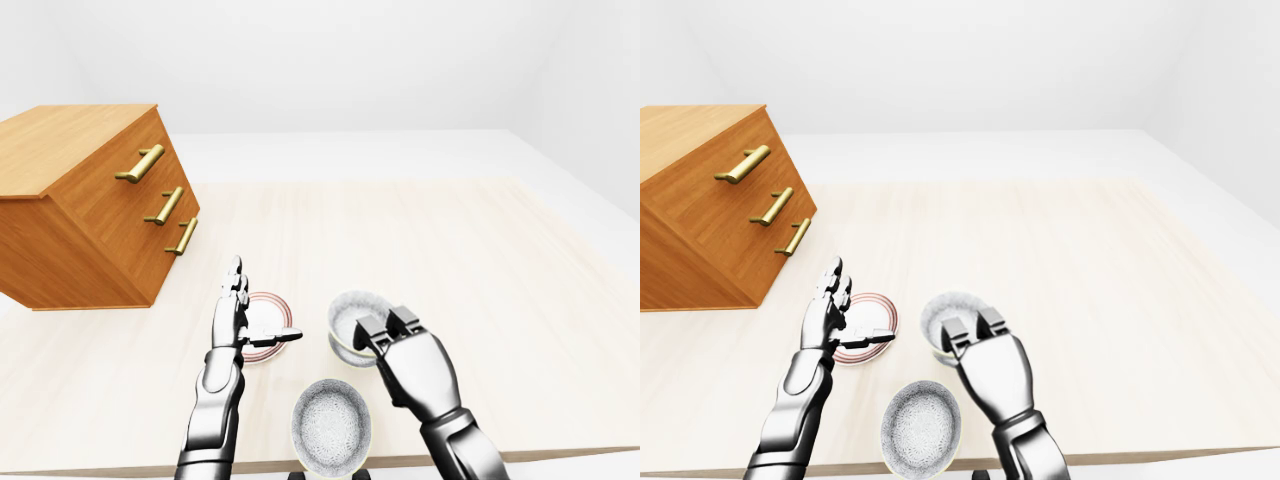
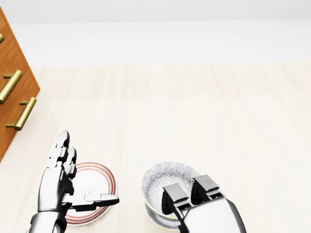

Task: Stack the bowl at the front on the bowl in the middle.

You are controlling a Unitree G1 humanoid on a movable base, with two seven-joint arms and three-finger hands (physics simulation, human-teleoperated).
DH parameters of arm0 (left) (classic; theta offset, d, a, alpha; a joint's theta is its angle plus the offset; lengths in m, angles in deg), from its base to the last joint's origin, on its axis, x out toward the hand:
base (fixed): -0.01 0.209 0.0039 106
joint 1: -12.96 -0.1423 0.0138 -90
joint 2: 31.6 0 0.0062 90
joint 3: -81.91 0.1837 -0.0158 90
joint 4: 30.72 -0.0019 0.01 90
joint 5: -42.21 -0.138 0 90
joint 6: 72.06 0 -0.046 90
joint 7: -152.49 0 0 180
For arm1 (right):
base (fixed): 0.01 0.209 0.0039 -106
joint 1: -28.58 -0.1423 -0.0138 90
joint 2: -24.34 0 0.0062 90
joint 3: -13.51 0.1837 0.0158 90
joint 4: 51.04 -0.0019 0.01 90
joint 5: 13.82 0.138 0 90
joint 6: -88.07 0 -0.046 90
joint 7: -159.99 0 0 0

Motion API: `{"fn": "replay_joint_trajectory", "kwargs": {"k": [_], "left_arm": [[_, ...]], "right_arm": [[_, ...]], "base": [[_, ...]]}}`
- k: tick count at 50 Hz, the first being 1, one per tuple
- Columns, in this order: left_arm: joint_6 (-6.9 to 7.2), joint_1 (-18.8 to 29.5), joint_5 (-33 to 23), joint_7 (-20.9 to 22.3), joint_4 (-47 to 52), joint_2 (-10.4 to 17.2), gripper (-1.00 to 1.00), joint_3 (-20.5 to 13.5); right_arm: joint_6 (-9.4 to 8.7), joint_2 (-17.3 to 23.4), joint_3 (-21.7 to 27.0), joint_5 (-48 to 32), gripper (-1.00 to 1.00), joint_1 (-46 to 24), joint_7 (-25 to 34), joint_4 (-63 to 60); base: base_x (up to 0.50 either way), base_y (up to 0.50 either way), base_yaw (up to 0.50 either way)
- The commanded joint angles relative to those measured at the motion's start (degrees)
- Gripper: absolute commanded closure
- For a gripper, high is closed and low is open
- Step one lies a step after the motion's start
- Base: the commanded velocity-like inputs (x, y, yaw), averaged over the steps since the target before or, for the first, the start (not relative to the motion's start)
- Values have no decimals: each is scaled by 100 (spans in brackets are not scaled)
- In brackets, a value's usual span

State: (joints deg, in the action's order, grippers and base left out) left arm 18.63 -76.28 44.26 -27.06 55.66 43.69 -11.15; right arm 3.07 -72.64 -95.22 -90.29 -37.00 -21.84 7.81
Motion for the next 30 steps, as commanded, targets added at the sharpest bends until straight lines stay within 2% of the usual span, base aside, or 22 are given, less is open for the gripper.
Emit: {"fn": "replay_joint_trajectory", "kwargs": {"k": [1,14,17,30], "left_arm": [[7,-15,2,1,22,-1,-100,0],[8,3,-1,-5,5,-2,-100,0],[48,-13,-2,-10,61,-5,-100,6],[23,3,1,-9,21,-2,-100,2]], "right_arm": [[0,-10,34,-102,100,-25,-170,33],[0,-37,86,-55,100,-76,-212,167],[0,-47,88,-32,100,-92,-211,197],[0,-56,85,-10,100,-106,-201,213]], "base": [[0,0,0],[0,0,0],[0,0,0],[0,0,0]]}}
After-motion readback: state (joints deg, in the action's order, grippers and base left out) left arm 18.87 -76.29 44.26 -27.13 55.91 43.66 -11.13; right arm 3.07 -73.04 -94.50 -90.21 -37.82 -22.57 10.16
